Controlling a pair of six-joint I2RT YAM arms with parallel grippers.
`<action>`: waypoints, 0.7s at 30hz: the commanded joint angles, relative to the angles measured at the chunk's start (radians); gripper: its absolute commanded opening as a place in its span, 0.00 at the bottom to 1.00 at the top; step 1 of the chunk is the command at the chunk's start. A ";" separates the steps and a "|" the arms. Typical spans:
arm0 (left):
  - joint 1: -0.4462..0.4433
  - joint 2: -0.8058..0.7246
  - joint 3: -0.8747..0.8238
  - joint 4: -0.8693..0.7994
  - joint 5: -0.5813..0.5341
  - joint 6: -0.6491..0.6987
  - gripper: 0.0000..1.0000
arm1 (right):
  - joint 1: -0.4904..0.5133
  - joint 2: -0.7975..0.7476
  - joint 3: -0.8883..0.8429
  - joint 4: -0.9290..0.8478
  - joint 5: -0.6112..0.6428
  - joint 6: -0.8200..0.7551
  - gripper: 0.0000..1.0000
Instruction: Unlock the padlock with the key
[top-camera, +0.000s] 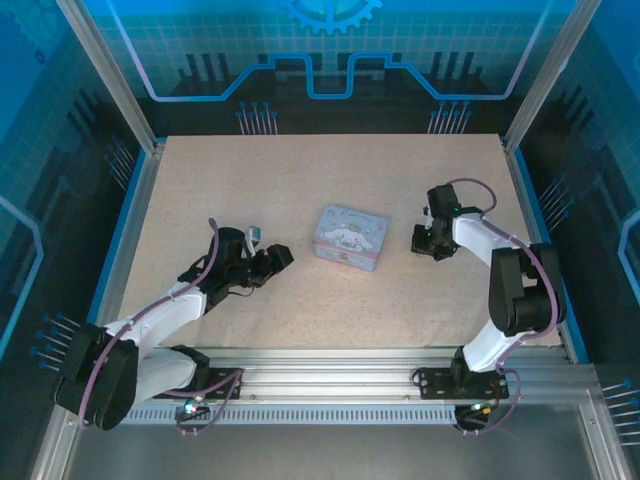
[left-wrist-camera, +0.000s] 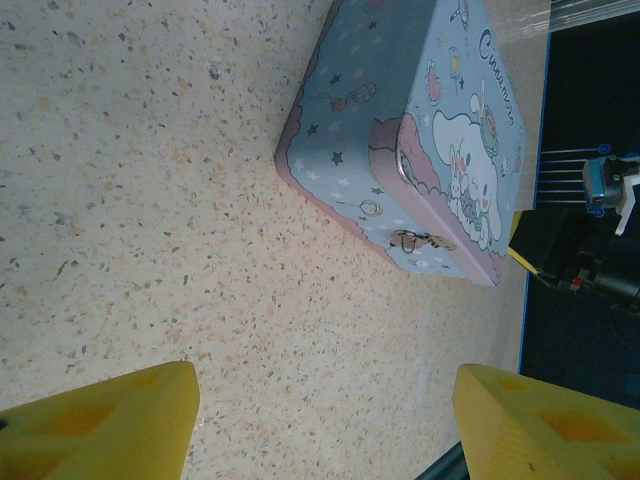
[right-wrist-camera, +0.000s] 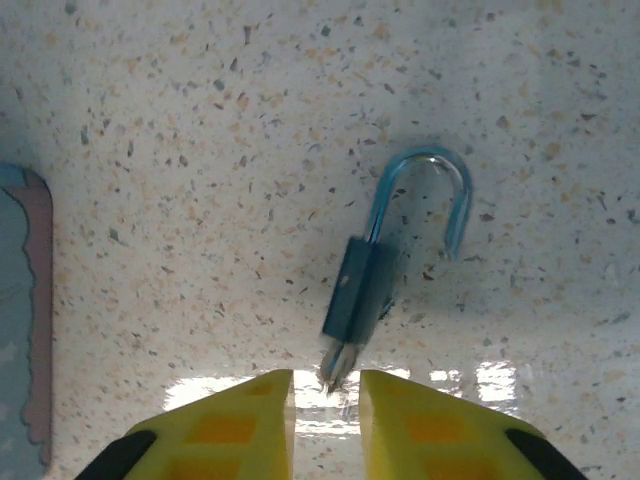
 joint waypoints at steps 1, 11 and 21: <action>-0.003 -0.010 -0.013 0.022 0.010 -0.010 0.70 | -0.012 -0.076 -0.013 -0.003 0.008 0.008 0.34; -0.001 -0.015 0.047 -0.074 -0.078 0.060 0.79 | -0.006 -0.262 -0.085 0.013 0.055 -0.019 1.00; 0.007 -0.028 0.230 -0.323 -0.443 0.278 0.99 | 0.029 -0.384 -0.096 0.147 0.138 -0.061 1.00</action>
